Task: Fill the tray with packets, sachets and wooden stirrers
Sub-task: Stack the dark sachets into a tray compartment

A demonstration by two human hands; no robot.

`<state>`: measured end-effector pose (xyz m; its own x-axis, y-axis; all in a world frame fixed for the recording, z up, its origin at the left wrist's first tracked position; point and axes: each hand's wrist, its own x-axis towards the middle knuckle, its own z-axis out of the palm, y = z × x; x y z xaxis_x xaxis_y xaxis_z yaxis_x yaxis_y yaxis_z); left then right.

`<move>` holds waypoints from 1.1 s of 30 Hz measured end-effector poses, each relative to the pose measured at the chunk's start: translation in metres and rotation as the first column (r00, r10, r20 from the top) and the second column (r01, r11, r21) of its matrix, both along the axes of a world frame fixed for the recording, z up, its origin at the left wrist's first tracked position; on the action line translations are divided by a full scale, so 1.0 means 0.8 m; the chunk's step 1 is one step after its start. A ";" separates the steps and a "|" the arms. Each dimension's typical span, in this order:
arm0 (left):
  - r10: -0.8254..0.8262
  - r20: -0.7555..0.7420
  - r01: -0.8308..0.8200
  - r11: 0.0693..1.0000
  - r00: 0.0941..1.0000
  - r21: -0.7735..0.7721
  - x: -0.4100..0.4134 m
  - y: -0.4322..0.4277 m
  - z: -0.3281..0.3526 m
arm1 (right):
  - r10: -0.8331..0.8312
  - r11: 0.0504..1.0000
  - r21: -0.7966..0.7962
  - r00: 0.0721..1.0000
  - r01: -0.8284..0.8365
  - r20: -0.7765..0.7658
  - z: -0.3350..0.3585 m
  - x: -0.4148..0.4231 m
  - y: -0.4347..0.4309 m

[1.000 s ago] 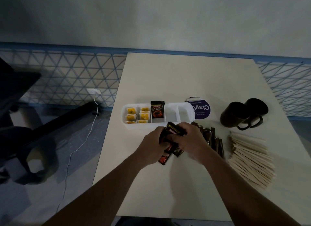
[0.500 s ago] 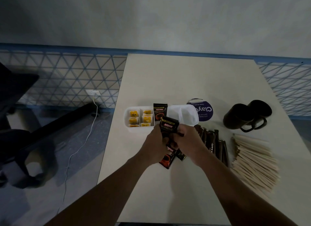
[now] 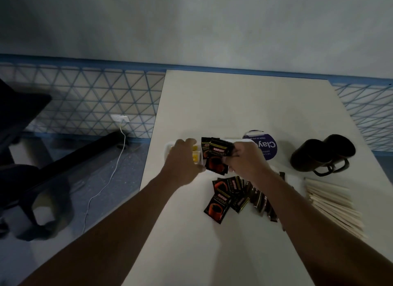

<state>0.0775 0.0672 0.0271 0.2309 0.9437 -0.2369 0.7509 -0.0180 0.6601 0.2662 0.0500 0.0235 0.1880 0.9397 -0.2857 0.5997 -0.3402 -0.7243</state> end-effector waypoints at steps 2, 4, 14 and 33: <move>-0.038 -0.095 0.041 0.999 0.995 0.031 -0.007 0.010 0.002 | 0.016 1.000 -0.004 0.998 -0.016 0.065 0.003 -0.001 0.013; -0.086 -0.193 0.088 0.996 0.977 0.003 -0.013 0.018 -0.002 | 0.033 0.999 -0.015 0.993 -0.032 0.115 0.003 -0.003 0.023; -0.202 -0.363 0.174 0.979 0.910 -0.107 -0.020 0.042 -0.028 | 0.213 0.977 -0.089 0.928 -0.195 0.306 -0.002 -0.023 0.055; -0.198 -0.297 0.172 0.979 0.934 -0.110 -0.021 0.050 -0.033 | 0.213 0.963 0.071 0.893 -0.261 0.396 -0.020 -0.038 0.058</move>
